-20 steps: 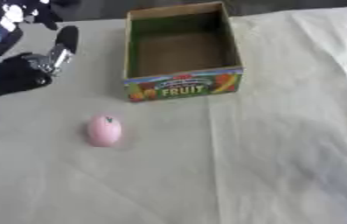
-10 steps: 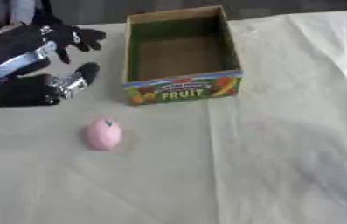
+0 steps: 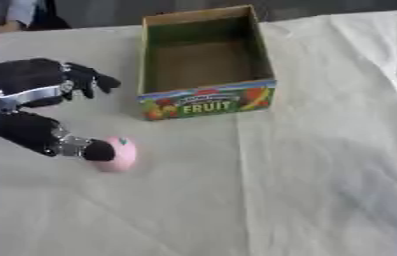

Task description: Pick up objects on the table and place them in the box.

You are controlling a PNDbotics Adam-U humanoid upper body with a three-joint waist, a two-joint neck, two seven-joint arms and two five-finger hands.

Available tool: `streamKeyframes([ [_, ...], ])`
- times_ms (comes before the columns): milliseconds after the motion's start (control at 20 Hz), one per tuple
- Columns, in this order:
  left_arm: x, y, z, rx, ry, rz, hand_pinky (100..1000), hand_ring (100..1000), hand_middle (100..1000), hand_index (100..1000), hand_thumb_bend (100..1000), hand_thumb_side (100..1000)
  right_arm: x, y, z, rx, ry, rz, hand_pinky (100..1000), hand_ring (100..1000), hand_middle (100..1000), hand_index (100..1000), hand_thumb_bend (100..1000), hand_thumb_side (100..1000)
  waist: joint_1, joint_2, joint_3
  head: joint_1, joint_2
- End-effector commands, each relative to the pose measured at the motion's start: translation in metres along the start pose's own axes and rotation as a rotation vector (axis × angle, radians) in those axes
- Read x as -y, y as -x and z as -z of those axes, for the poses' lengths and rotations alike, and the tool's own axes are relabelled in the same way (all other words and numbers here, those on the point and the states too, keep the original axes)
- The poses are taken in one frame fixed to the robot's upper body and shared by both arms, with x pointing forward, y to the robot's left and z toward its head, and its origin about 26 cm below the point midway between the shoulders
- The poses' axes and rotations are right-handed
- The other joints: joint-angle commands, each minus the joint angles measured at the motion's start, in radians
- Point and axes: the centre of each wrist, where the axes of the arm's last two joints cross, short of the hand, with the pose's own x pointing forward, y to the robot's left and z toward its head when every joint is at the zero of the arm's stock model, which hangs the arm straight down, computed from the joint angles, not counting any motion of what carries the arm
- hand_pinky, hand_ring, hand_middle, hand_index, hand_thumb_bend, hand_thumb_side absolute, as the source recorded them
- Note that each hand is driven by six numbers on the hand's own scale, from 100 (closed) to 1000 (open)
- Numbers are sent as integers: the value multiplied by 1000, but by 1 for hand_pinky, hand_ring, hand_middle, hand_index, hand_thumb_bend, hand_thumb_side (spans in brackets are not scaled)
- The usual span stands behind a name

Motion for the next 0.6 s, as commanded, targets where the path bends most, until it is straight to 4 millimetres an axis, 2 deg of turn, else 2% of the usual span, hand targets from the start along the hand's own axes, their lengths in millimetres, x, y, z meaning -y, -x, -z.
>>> streamKeyframes([
  [50,-2,7,0,-25,66,13,700,810,862,1000,678,1000,2,-5,3,21,-15,-22,494,601,589,799,100,1000,0,-16,-2,5,-9],
  [250,9,16,9,-27,139,-38,697,812,868,1000,580,964,1,-5,3,16,-15,-22,495,601,589,799,100,1000,1,-16,-4,7,-9],
  [600,23,23,20,-49,206,-56,649,787,841,1000,545,895,0,-4,1,5,-18,-20,495,601,587,798,100,1000,0,-16,-8,10,-5],
])
